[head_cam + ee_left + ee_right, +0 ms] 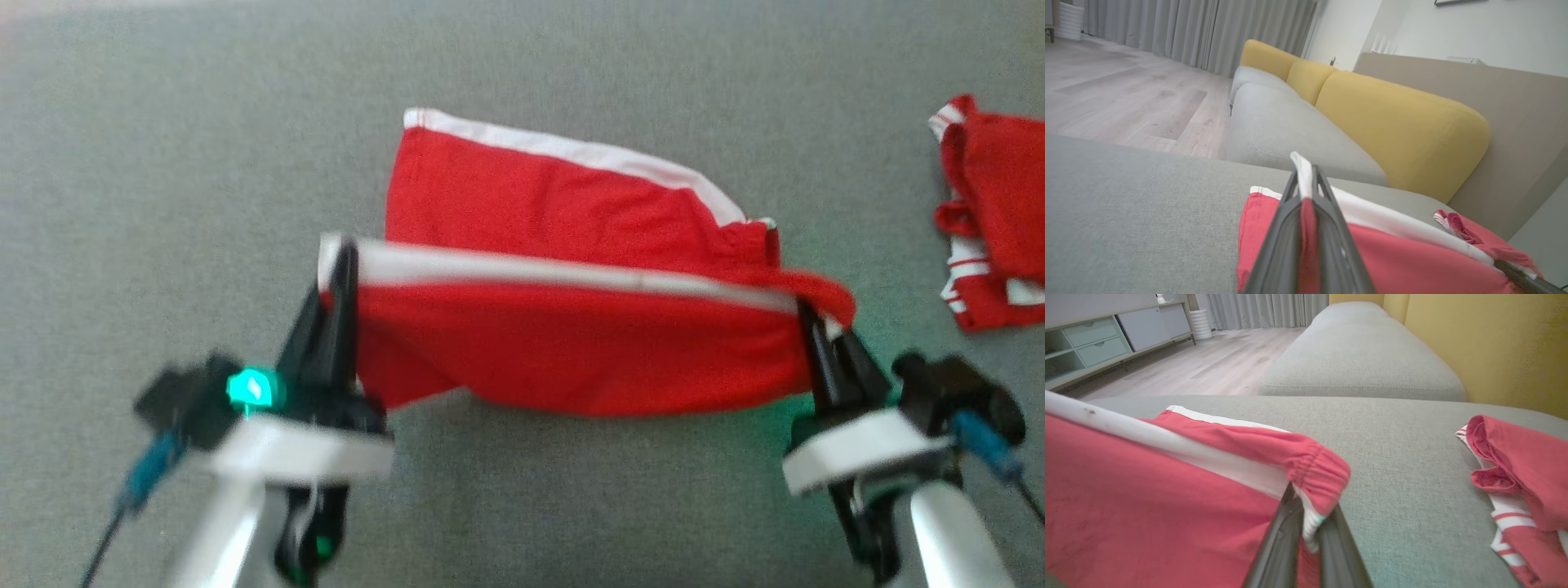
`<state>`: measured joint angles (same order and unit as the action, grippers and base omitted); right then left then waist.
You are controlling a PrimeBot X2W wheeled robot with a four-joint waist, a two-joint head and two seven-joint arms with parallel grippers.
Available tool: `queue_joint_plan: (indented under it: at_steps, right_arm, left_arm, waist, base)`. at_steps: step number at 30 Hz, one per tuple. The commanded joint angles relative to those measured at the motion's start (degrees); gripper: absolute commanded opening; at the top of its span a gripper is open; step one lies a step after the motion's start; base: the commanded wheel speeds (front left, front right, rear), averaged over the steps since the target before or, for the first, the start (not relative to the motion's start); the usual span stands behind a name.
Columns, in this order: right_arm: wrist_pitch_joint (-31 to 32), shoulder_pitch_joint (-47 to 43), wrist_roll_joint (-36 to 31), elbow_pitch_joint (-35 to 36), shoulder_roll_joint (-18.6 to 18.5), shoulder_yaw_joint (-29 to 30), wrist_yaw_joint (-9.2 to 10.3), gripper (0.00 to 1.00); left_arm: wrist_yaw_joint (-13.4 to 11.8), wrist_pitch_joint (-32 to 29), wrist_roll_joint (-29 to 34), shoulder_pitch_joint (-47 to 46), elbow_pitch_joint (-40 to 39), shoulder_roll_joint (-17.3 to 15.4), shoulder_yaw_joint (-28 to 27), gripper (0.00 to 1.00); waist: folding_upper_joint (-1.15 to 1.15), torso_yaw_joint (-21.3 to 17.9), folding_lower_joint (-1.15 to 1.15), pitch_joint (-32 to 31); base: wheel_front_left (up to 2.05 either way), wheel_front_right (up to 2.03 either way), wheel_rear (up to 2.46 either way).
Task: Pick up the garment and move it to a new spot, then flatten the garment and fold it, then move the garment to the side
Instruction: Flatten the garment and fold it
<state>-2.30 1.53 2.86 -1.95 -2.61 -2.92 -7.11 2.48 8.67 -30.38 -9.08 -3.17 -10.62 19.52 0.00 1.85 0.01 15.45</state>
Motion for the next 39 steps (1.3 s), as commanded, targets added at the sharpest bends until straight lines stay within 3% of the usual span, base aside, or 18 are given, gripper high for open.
queue_joint_plan:
  at_steps: [1,12,23,24,25,26,27,28,29,39]
  right_arm:
    - [0.04,2.97,-0.09,1.29,-0.32,-0.22,-0.37,0.00]
    - [0.14,14.46,1.14,-4.65,-0.28,-0.79,-0.37,0.00]
    - [-1.75,20.53,2.47,-9.48,-0.27,-2.80,-0.37,0.00]
    - [-2.00,20.77,2.66,-9.73,-0.27,-2.92,-0.37,0.10]
    - [-2.23,20.94,2.84,-9.94,-0.27,-3.03,-0.37,0.33]
    - [-2.46,21.05,3.09,-10.11,-0.27,-3.18,-0.37,0.97]
    - [-2.83,21.12,3.30,-10.17,-0.27,-3.16,-0.37,1.00]
    - [-3.19,21.09,3.50,-10.21,-0.27,-3.15,-0.37,1.00]
    - [-3.47,20.97,3.64,-10.27,-0.27,-3.12,-0.37,1.00]
    - [-4.56,16.73,3.24,-8.46,-0.27,-0.74,-0.37,1.00]
  left_arm:
    - [0.21,0.53,0.65,-4.38,0.07,-1.36,-2.63,0.00]
    - [3.24,1.65,3.59,-27.00,22.40,-1.17,-0.59,0.00]
    - [4.15,4.39,5.56,-40.76,40.27,0.00,1.32,0.00]
    - [4.19,4.65,5.81,-41.53,41.46,0.14,1.56,0.00]
    - [4.24,4.90,6.00,-42.19,42.56,0.30,1.77,0.00]
    - [4.28,5.14,6.15,-42.76,43.52,0.46,1.91,0.00]
    - [4.31,5.37,6.27,-43.23,44.35,0.66,2.01,0.05]
    - [4.32,5.57,6.42,-43.53,45.07,0.90,2.12,0.46]
    - [4.34,5.74,6.57,-43.68,45.68,1.15,2.24,0.96]
    - [4.29,6.30,6.36,-39.52,45.82,2.67,1.48,1.00]
  waist:
    - [0.00,-0.38,-0.01,2.84]
    - [0.00,-1.26,-0.01,12.21]
    - [0.00,-3.01,-0.01,16.39]
    - [0.00,-3.10,-0.01,16.52]
    - [0.00,-3.16,-0.01,16.59]
    - [0.00,-3.21,-0.01,16.63]
    - [0.00,-3.23,-0.01,16.60]
    - [0.00,-3.20,-0.01,16.47]
    - [0.00,-3.14,-0.01,16.24]
    - [0.00,-1.62,-0.01,11.40]
  base:
    - [0.00,0.00,0.00]
    - [0.00,0.00,0.00]
    - [0.00,0.00,0.00]
    - [0.00,0.00,0.00]
    - [0.00,0.00,0.00]
    - [0.00,0.00,0.00]
    - [0.00,0.00,0.00]
    - [0.00,0.00,0.00]
    - [0.00,0.00,0.00]
    - [0.00,0.00,0.00]
